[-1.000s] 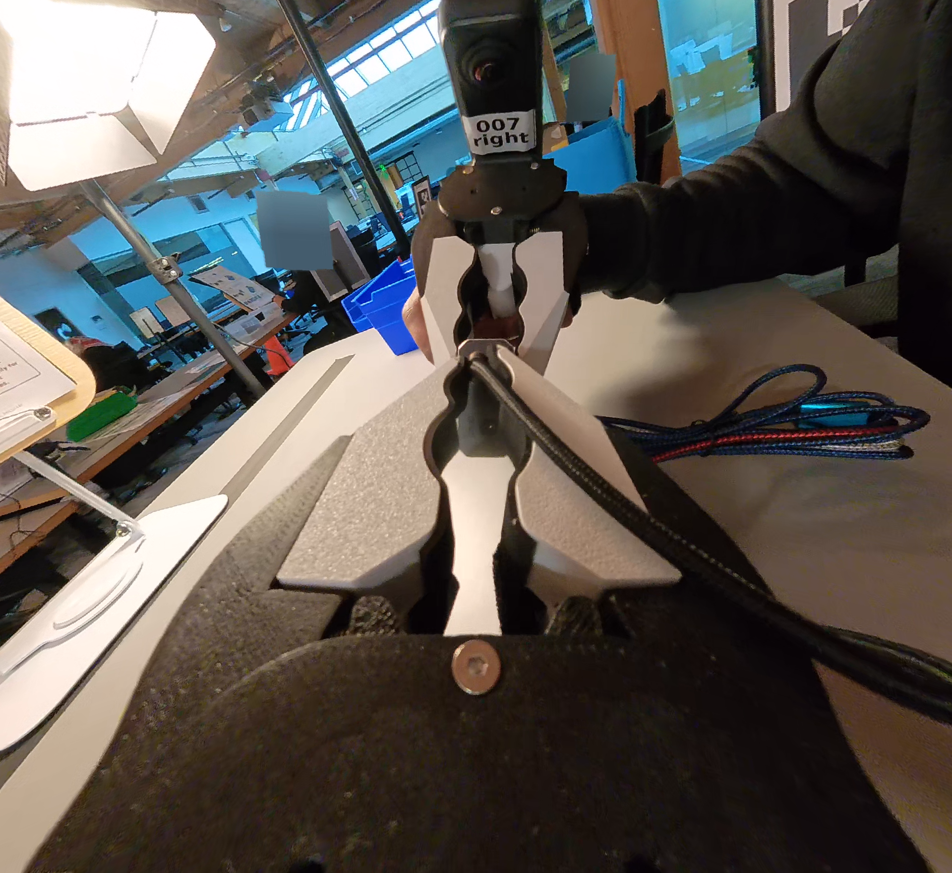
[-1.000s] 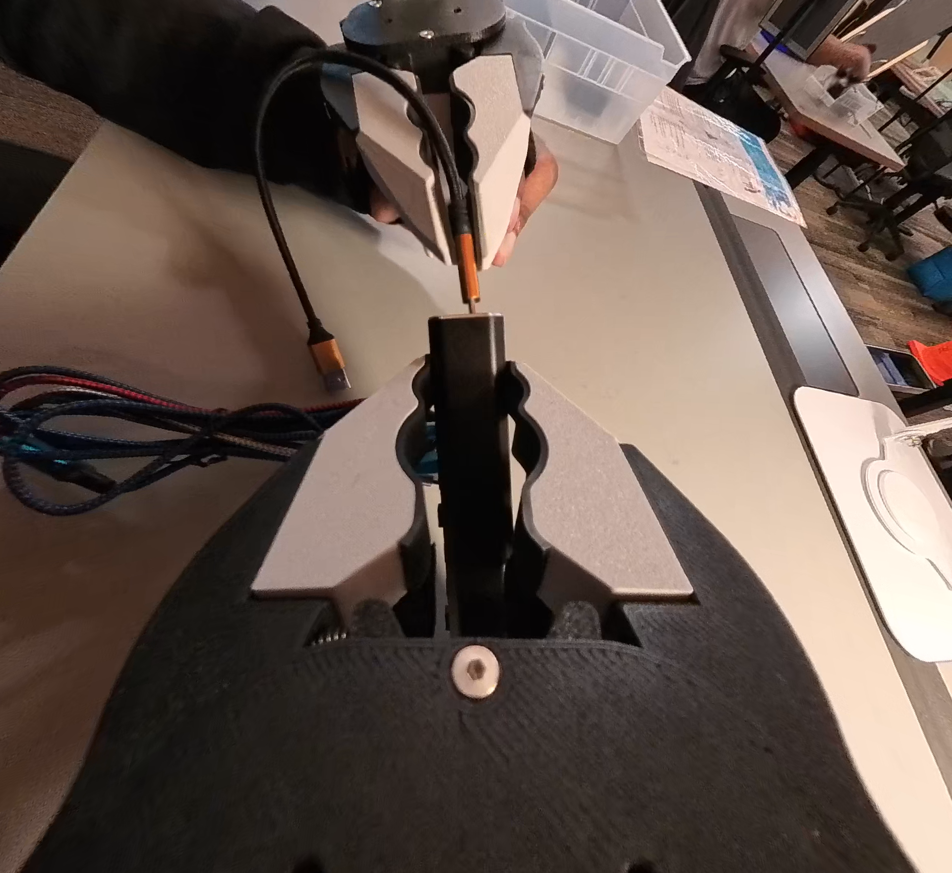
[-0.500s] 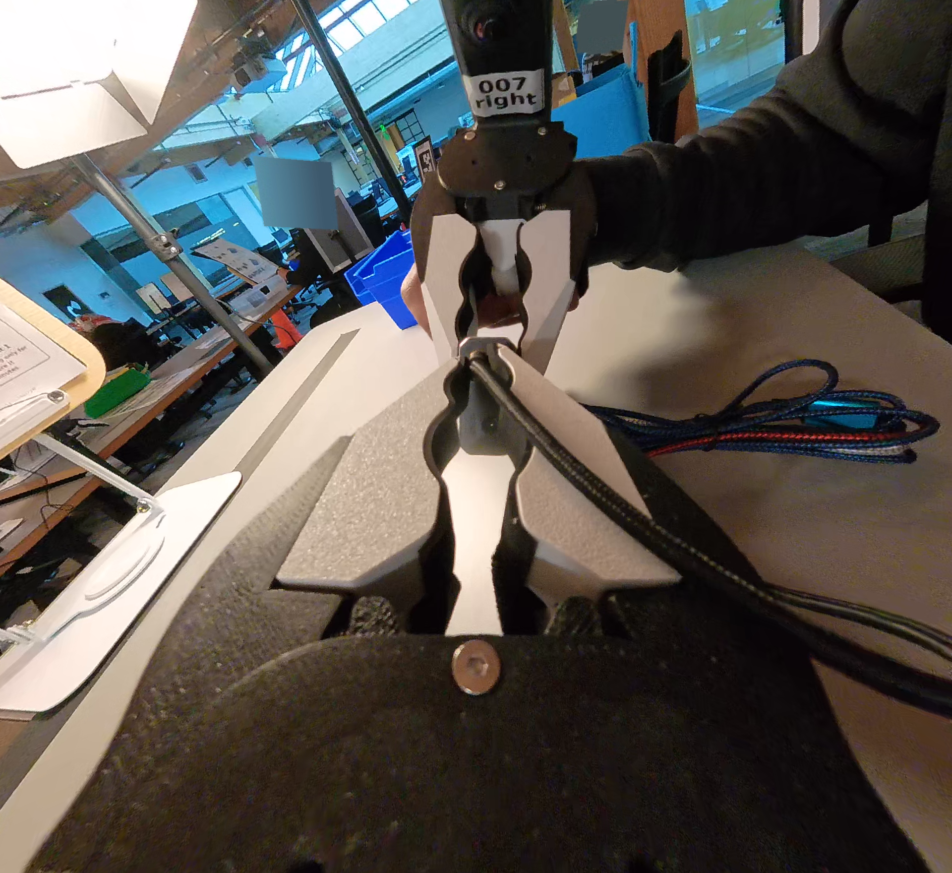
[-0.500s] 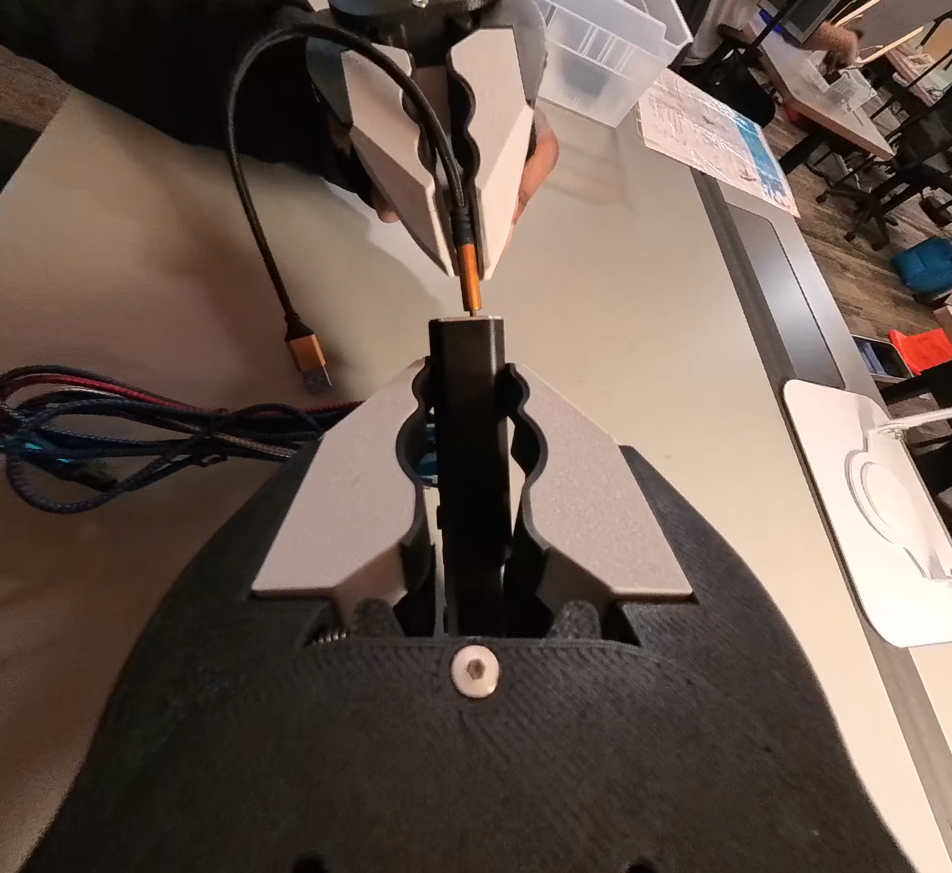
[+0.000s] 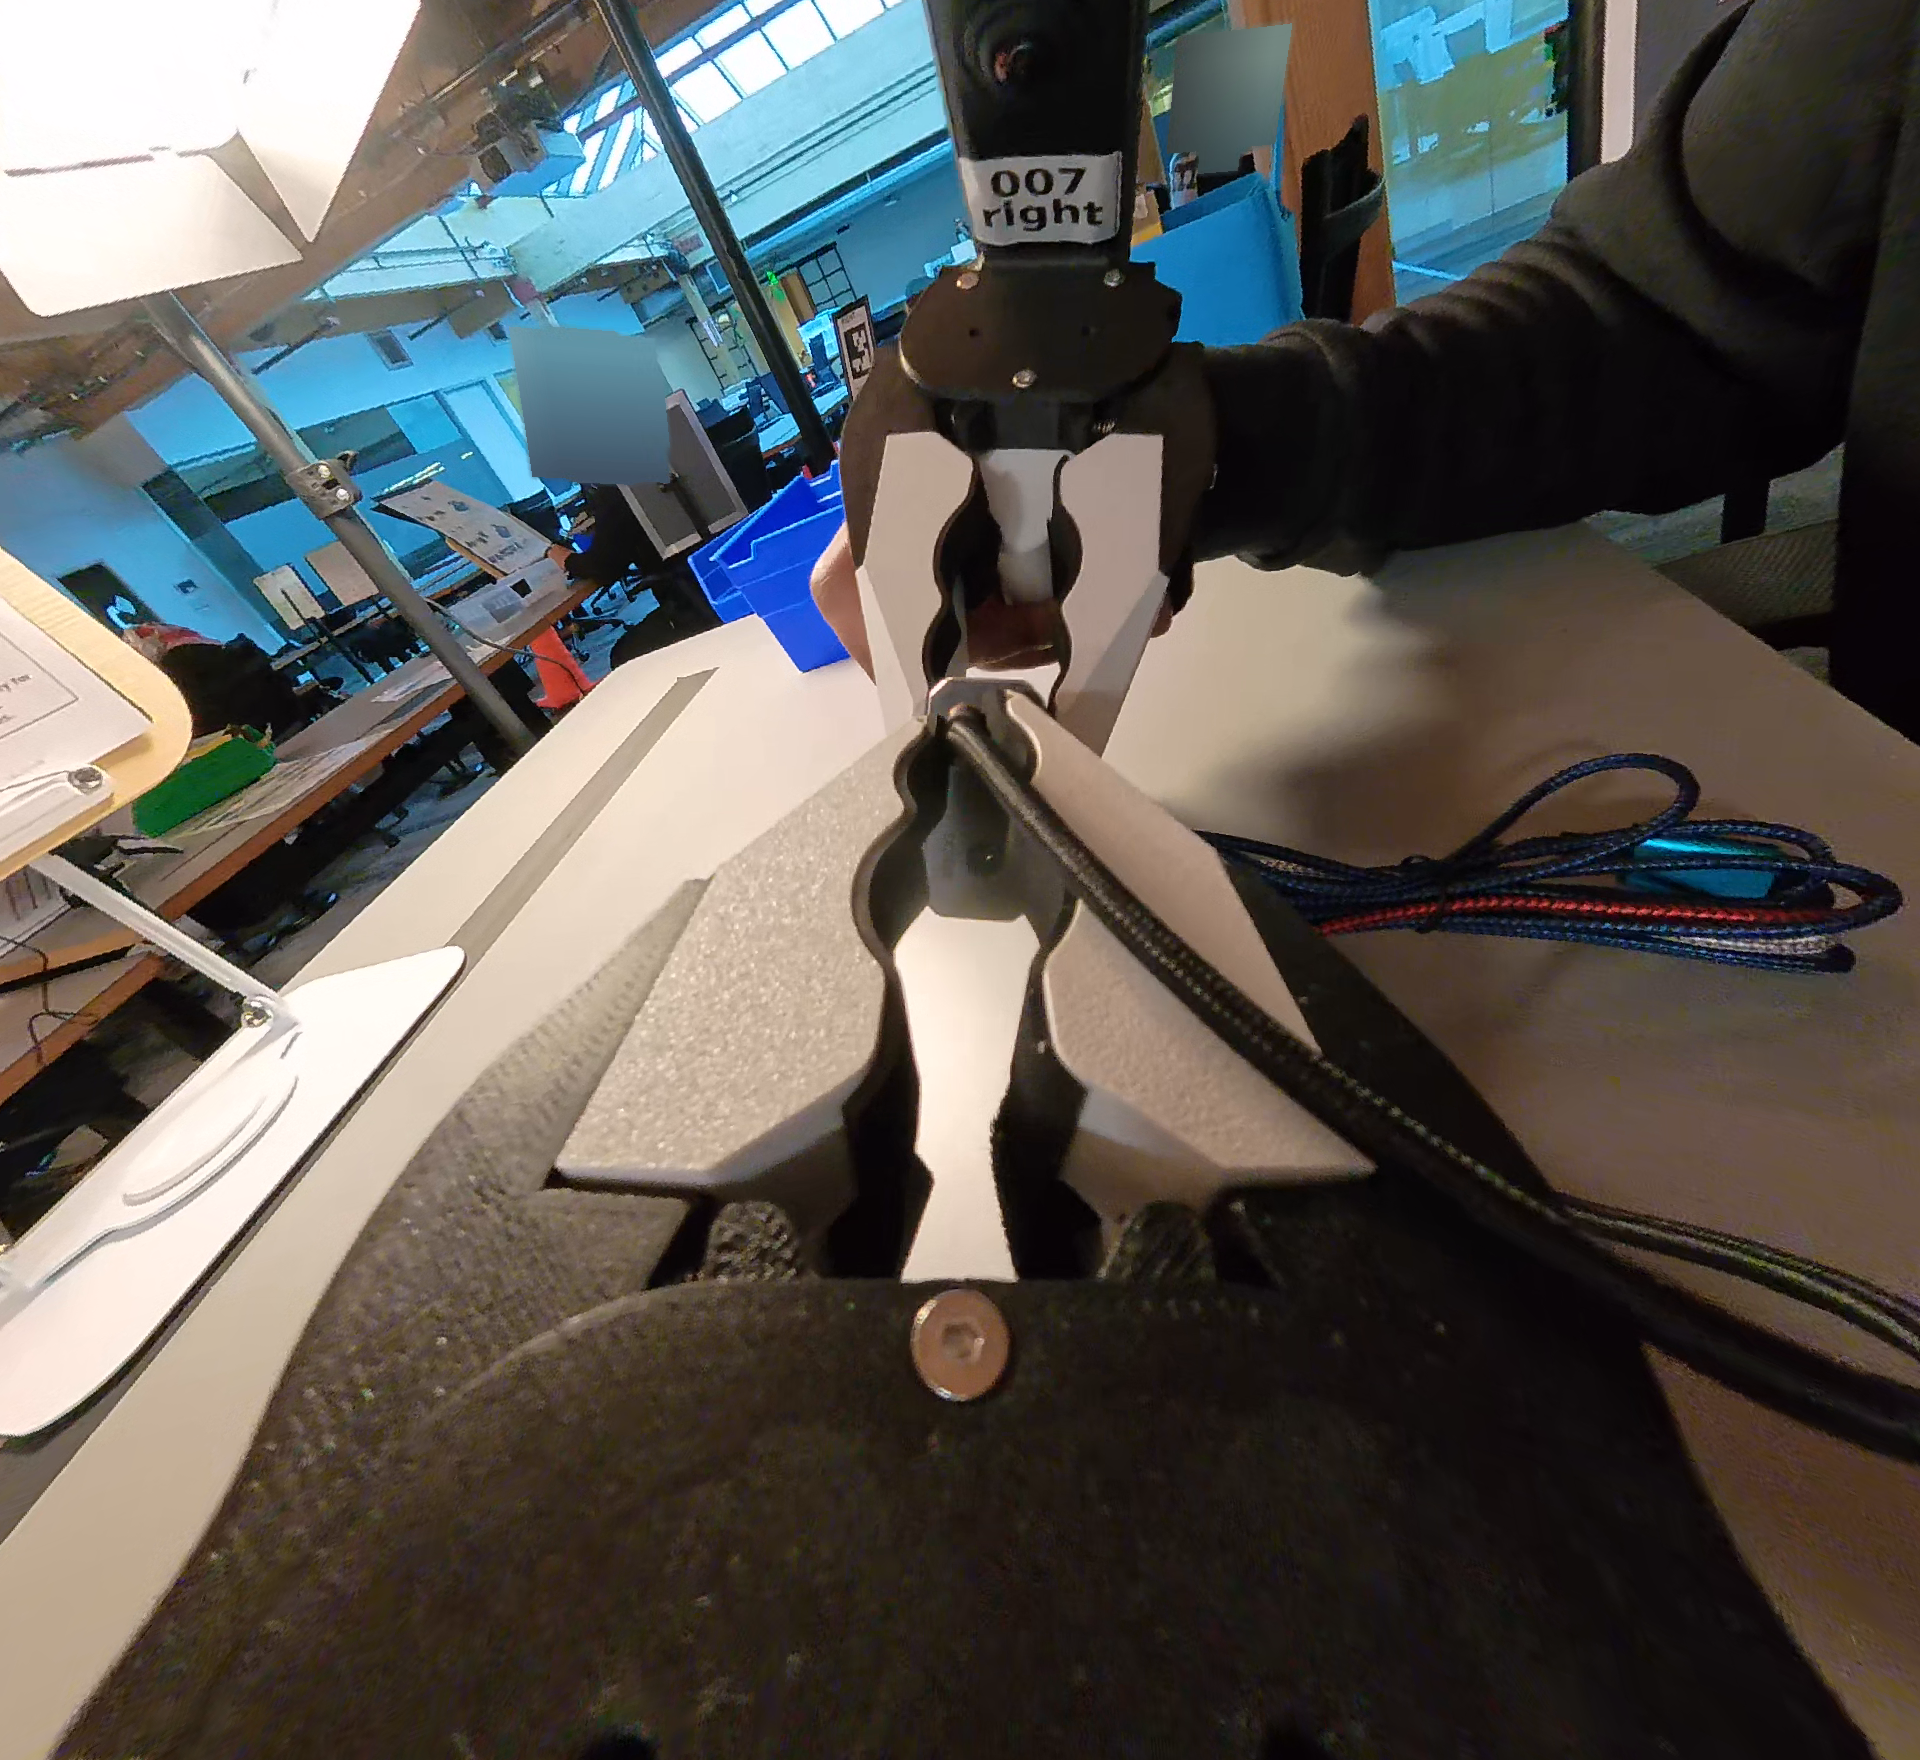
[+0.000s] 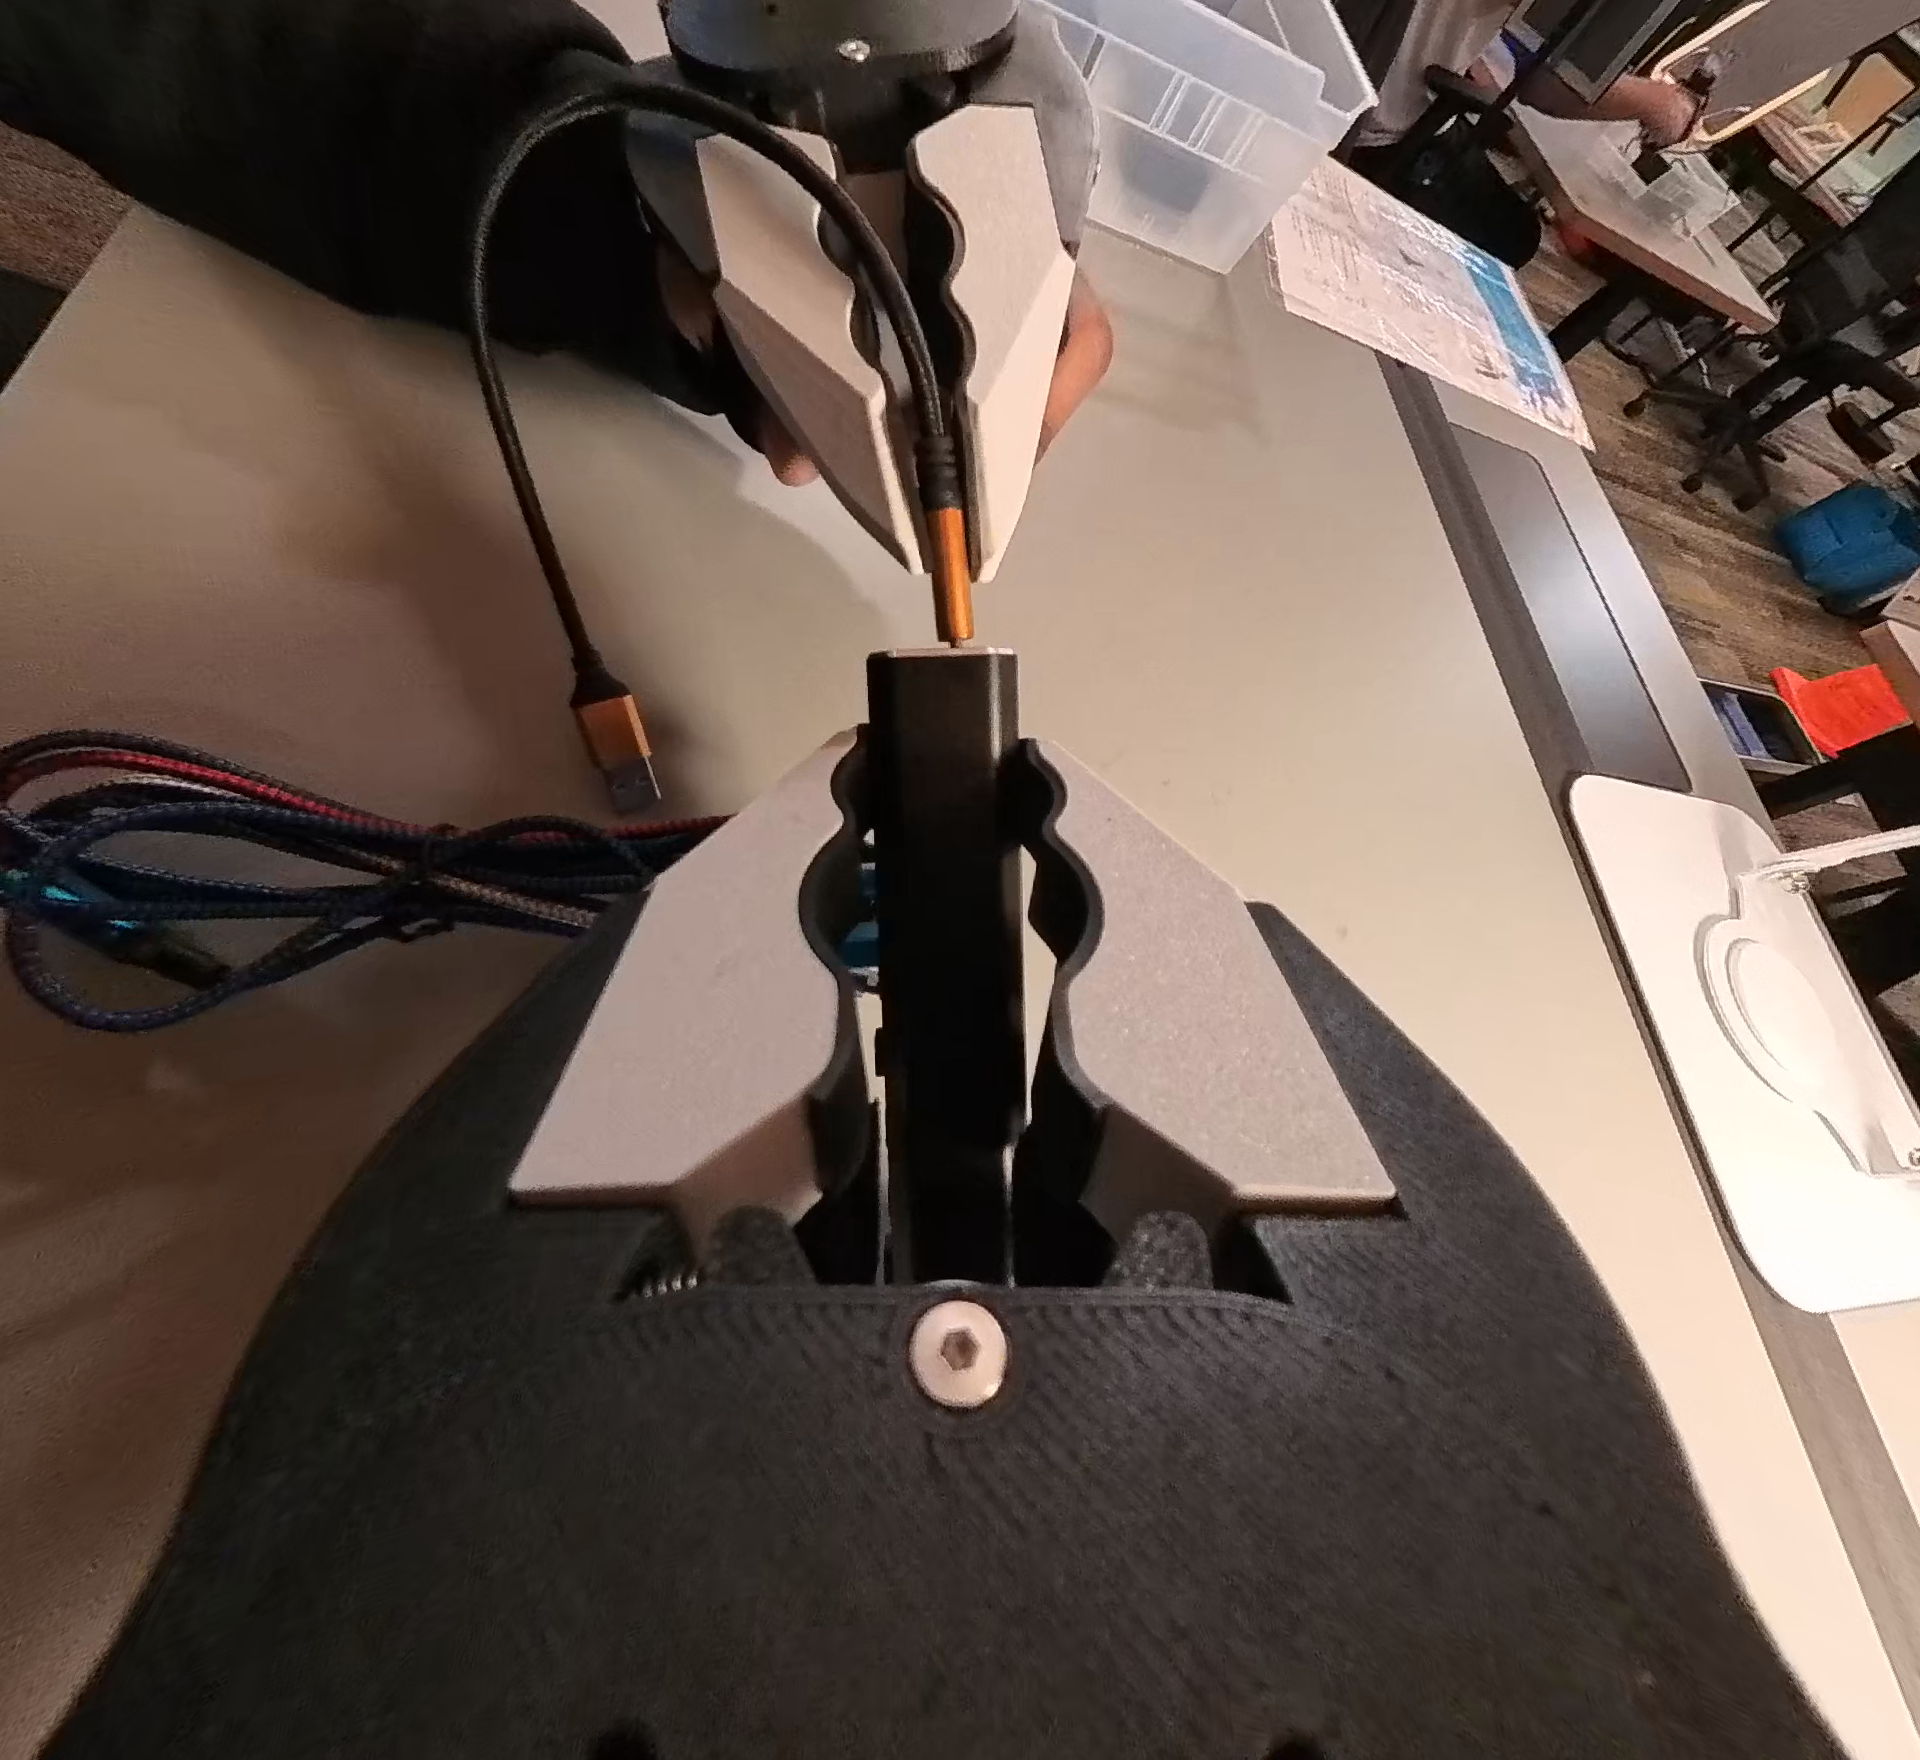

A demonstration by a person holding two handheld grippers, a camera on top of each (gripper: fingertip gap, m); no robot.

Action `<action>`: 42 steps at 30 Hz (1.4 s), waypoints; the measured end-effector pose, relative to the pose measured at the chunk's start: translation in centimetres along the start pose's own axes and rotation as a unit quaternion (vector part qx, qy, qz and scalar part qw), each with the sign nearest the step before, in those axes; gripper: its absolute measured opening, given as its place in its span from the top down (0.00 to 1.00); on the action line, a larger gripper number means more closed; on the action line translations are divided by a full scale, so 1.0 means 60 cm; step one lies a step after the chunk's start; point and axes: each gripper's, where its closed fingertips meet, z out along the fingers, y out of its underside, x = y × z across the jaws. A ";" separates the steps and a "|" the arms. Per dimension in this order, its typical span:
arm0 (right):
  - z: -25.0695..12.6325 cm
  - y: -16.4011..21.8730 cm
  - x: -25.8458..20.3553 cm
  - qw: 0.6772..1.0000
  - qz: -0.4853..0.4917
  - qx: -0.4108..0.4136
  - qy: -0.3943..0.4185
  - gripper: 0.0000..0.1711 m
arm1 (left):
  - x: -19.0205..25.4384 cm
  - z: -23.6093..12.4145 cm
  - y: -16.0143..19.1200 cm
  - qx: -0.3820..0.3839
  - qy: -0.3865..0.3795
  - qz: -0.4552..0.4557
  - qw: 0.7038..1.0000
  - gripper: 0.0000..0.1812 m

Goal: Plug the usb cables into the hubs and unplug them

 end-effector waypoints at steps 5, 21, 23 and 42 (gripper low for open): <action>-0.001 -0.001 -0.003 1.000 -0.002 -0.002 -0.006 0.87 | 0.003 0.000 0.000 0.003 0.011 -0.009 1.000 0.94; -0.015 -0.012 0.058 0.995 0.056 0.041 0.078 0.85 | -0.066 -0.015 -0.016 0.038 -0.104 -0.057 0.992 0.87; -0.024 -0.009 0.081 0.989 0.078 0.053 0.110 0.85 | -0.091 -0.034 -0.013 0.046 -0.135 -0.088 0.986 0.87; -0.089 0.031 0.195 0.910 0.251 0.193 0.268 0.85 | -0.110 -0.041 0.032 0.027 -0.123 -0.207 0.970 0.85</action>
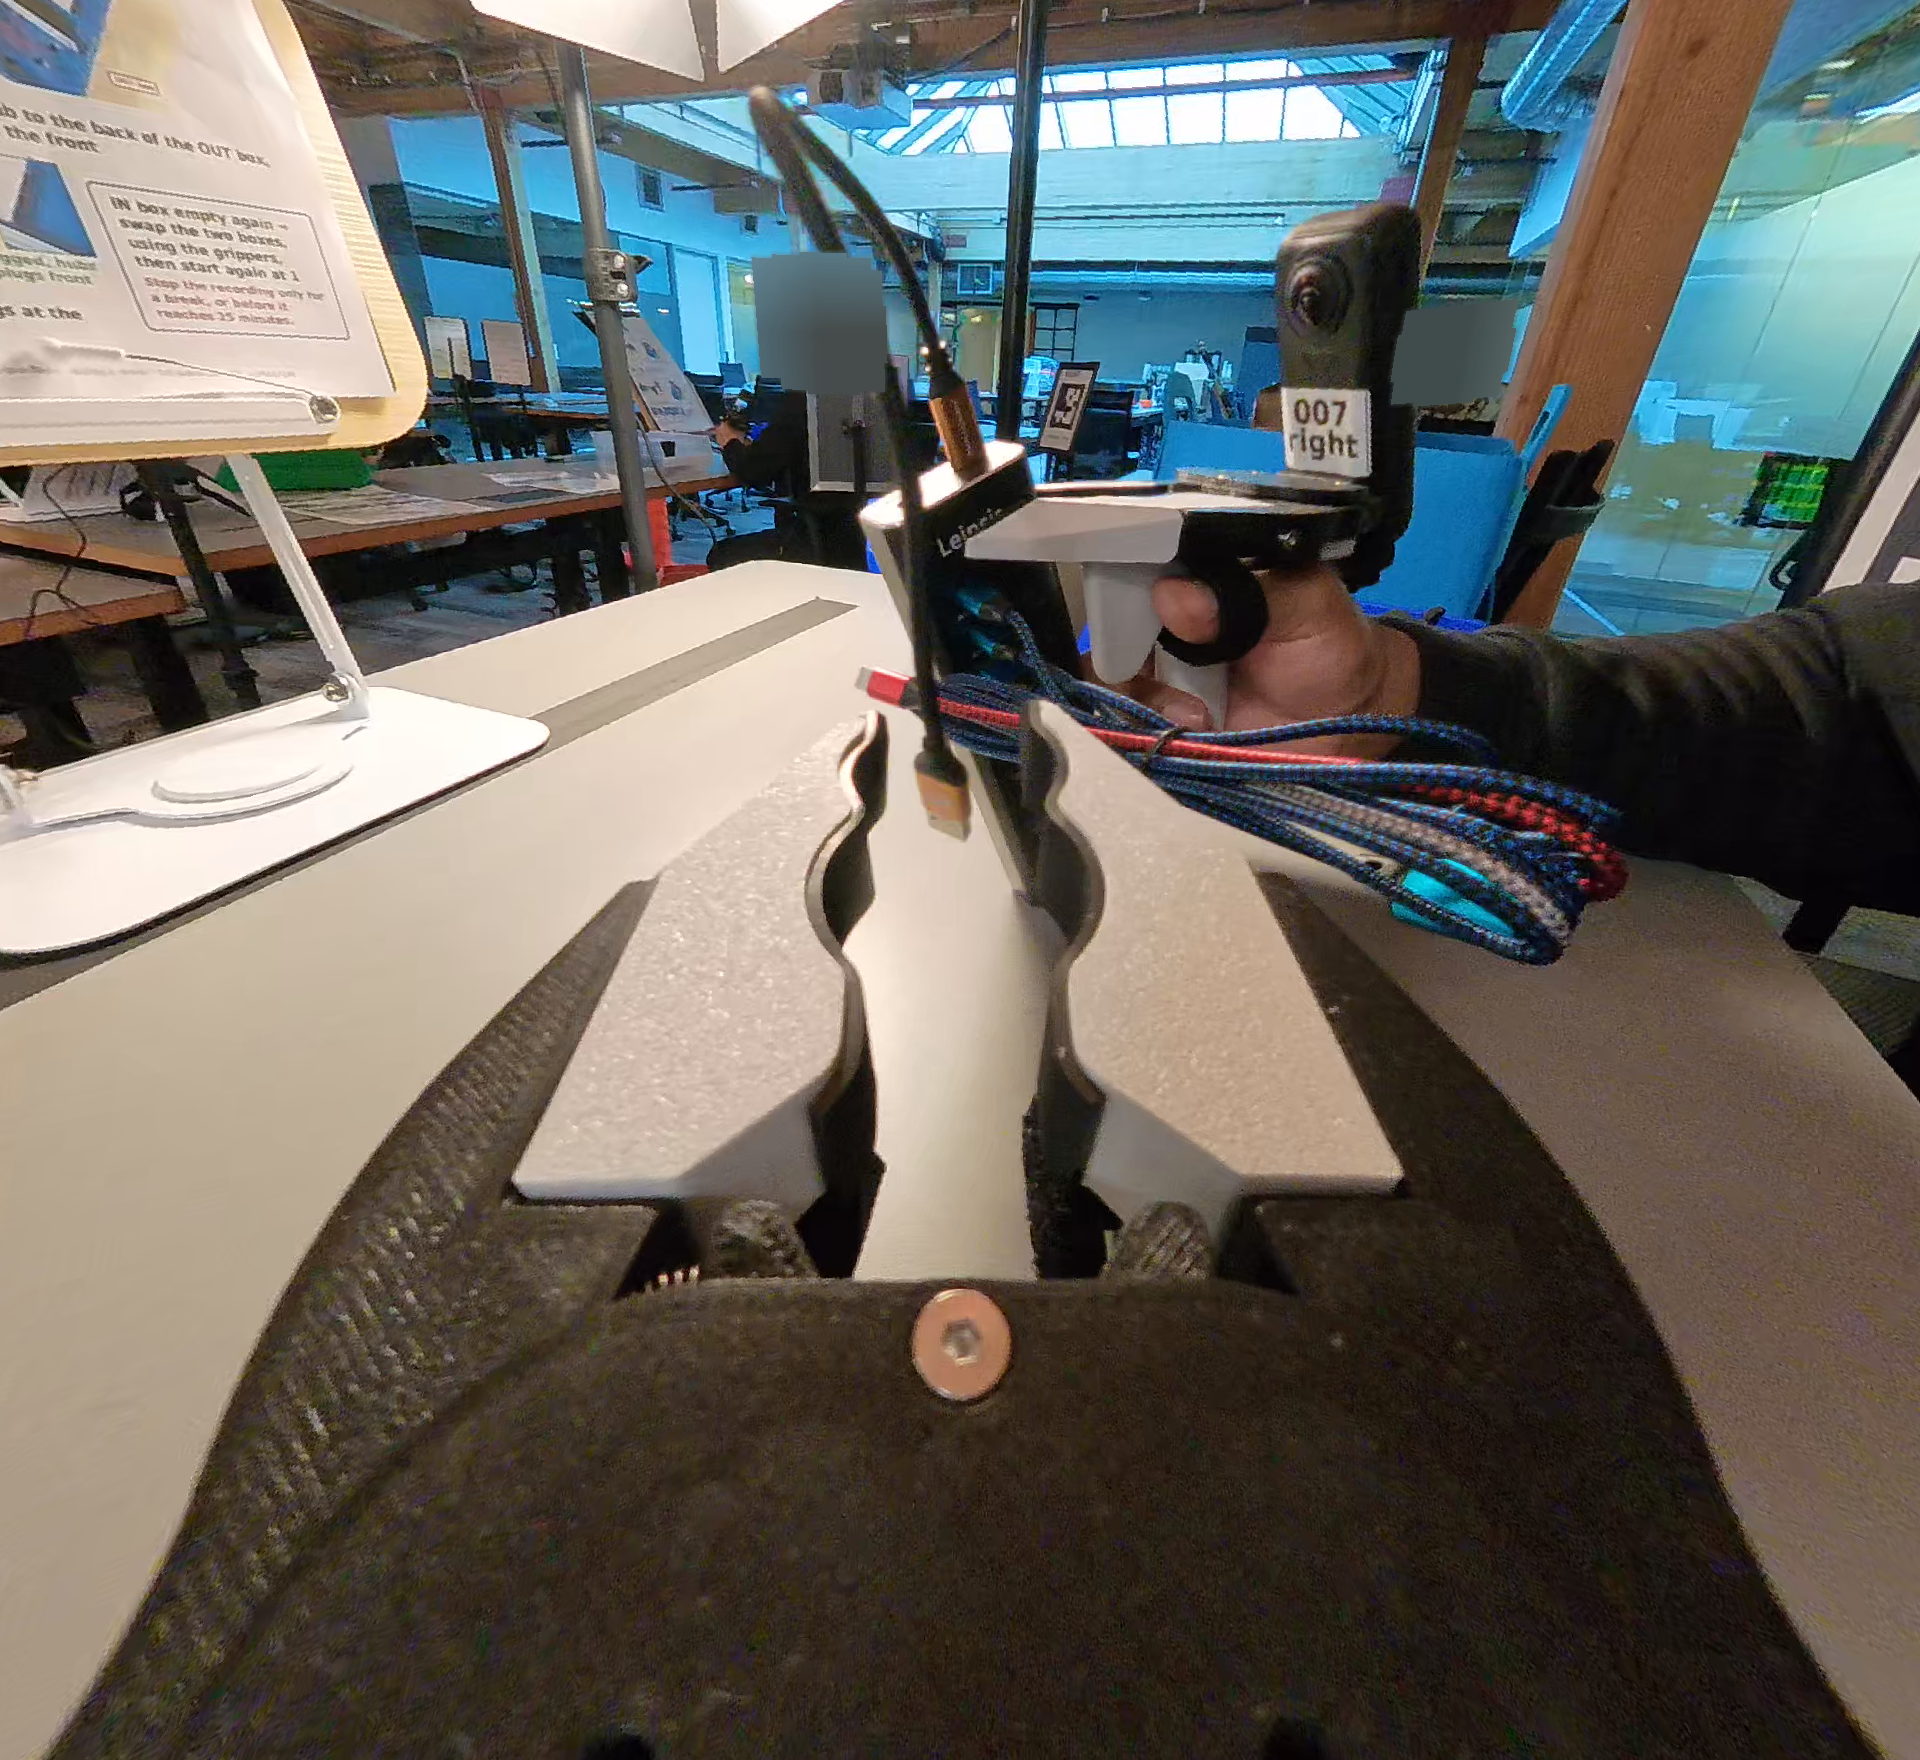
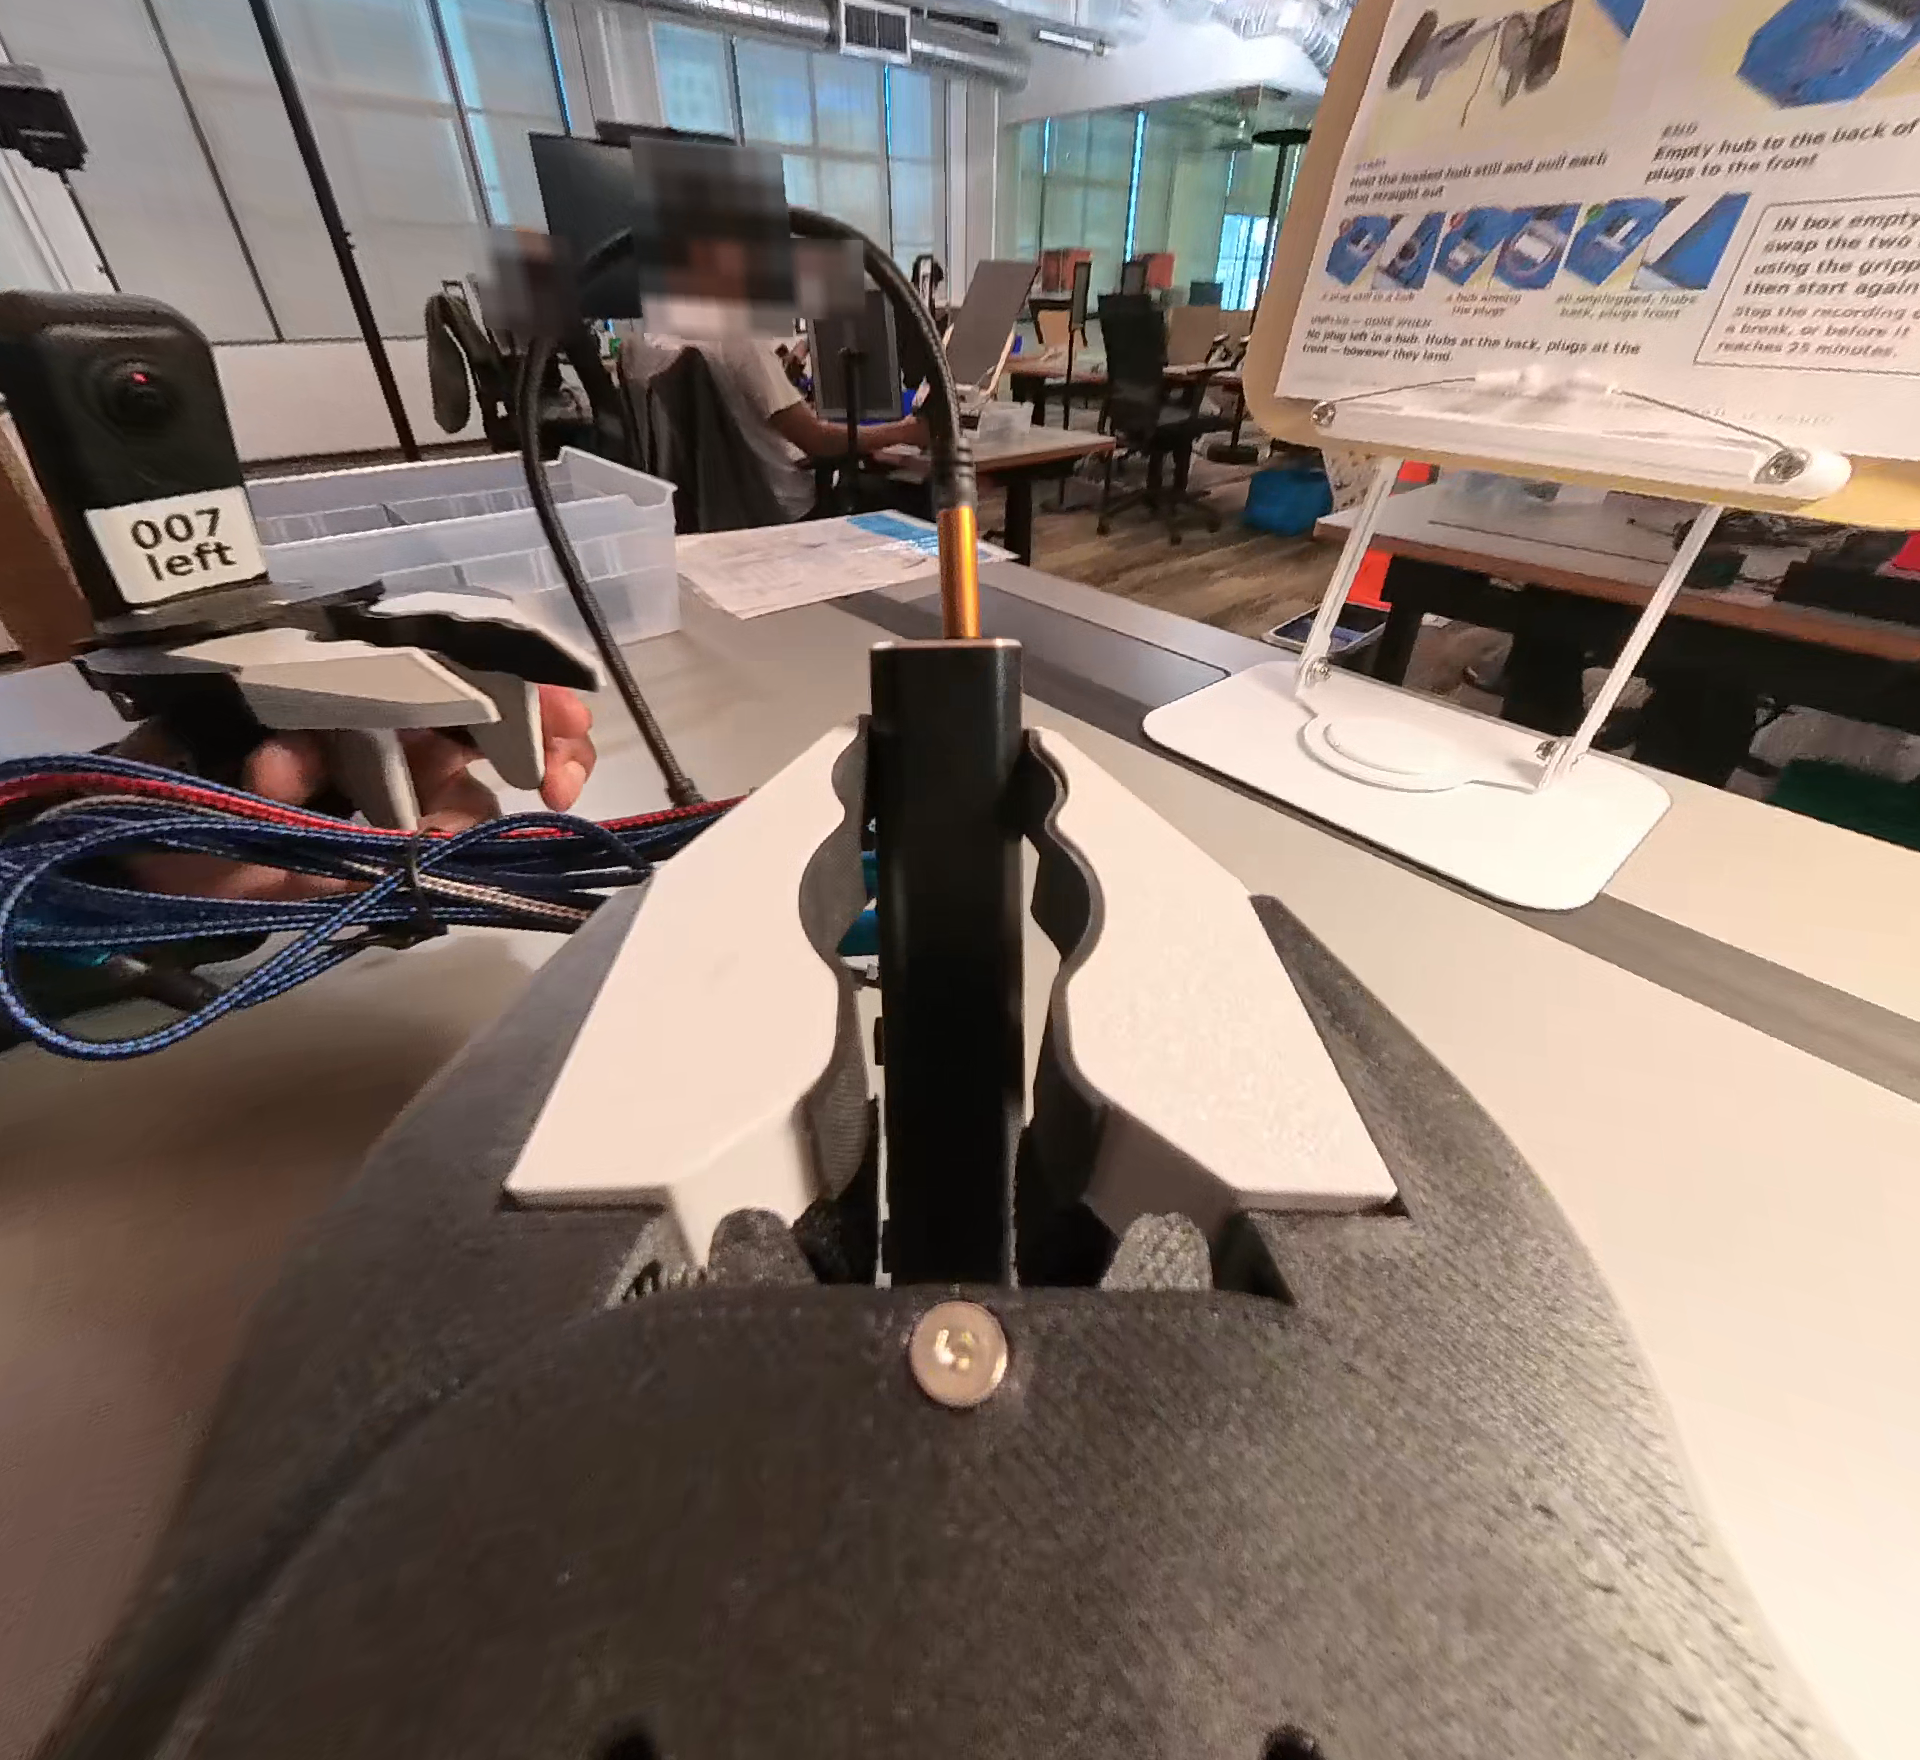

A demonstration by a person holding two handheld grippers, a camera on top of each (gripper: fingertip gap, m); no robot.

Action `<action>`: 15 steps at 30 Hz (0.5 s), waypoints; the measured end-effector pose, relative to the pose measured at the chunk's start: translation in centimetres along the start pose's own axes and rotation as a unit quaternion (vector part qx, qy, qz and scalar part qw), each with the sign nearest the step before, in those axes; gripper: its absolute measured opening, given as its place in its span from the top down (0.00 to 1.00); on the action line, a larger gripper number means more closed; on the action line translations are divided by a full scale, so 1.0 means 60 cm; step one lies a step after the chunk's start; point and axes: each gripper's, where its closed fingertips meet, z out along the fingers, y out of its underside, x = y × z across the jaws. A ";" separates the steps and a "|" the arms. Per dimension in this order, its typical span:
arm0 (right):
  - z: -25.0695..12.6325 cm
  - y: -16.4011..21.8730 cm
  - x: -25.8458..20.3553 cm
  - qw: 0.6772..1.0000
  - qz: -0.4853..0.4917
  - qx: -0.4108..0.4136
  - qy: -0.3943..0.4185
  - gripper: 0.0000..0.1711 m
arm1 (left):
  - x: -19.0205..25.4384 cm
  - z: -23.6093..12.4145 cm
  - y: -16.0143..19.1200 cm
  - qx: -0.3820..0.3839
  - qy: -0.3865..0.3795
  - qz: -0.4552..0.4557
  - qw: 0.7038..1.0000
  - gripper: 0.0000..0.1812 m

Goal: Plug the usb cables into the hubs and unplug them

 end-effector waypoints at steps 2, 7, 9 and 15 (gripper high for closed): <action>-0.002 -0.001 0.003 1.000 0.002 0.007 0.007 0.85 | -0.005 -0.002 -0.001 0.003 -0.007 0.000 1.000 0.85; -0.010 -0.003 0.006 1.000 0.003 0.022 0.018 0.85 | -0.009 0.005 -0.002 0.005 -0.015 -0.001 1.000 0.83; -0.013 -0.004 0.006 0.999 0.001 0.027 0.021 0.85 | -0.011 0.013 0.000 -0.002 -0.018 -0.001 1.000 0.82; -0.022 -0.006 0.003 0.999 0.001 0.039 0.021 0.85 | -0.007 0.047 0.017 -0.028 -0.007 -0.004 1.000 0.80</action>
